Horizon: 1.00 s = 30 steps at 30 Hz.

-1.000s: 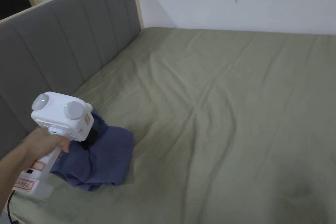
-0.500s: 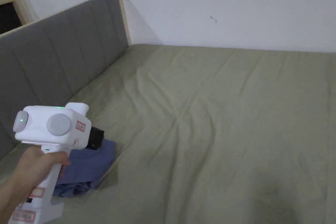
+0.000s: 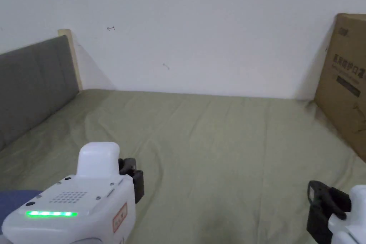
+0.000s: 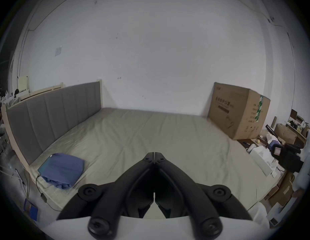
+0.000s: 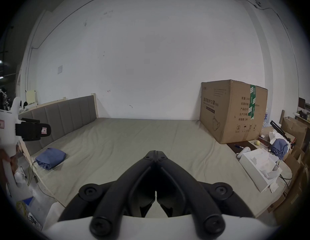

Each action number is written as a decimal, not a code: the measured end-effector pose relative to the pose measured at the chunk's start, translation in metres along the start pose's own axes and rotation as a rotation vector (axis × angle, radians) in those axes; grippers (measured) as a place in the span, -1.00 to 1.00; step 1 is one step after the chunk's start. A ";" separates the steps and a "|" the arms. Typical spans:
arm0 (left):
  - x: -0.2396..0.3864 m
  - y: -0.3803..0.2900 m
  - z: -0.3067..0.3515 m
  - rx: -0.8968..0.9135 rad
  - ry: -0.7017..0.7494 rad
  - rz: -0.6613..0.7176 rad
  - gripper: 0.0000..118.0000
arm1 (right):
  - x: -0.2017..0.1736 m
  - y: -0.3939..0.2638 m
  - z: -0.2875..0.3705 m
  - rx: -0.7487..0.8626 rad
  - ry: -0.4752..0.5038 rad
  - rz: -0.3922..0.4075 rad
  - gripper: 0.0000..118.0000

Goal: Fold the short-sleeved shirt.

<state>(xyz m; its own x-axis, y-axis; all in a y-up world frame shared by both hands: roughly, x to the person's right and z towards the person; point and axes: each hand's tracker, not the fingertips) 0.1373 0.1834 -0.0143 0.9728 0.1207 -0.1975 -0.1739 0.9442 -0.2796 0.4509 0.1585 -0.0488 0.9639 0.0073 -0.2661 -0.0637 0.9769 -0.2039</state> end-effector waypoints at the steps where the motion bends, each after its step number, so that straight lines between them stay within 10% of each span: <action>1: 0.010 0.000 0.005 0.016 0.006 -0.015 -1.00 | 0.000 0.004 0.001 0.004 0.001 0.006 -1.00; 10: 0.067 0.005 0.032 0.125 -0.027 -0.101 -0.69 | 0.007 0.026 0.022 0.103 -0.042 0.015 -1.00; 13: 0.071 0.012 0.031 0.118 -0.066 -0.065 0.97 | 0.011 0.028 0.028 0.109 -0.038 0.011 -0.62; 21: 0.095 0.027 0.037 0.130 0.067 -0.159 0.98 | 0.026 0.027 0.036 0.088 -0.056 -0.007 0.93; 30: 0.099 0.012 0.035 0.039 -0.054 -0.179 0.98 | 0.043 0.031 0.040 0.101 -0.098 -0.012 0.98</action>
<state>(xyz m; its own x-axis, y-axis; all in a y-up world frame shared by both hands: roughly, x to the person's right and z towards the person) 0.2365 0.2175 -0.0047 0.9947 -0.0347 -0.0969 0.0075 0.9632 -0.2688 0.5011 0.1979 -0.0293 0.9854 0.0114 -0.1698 -0.0303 0.9936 -0.1090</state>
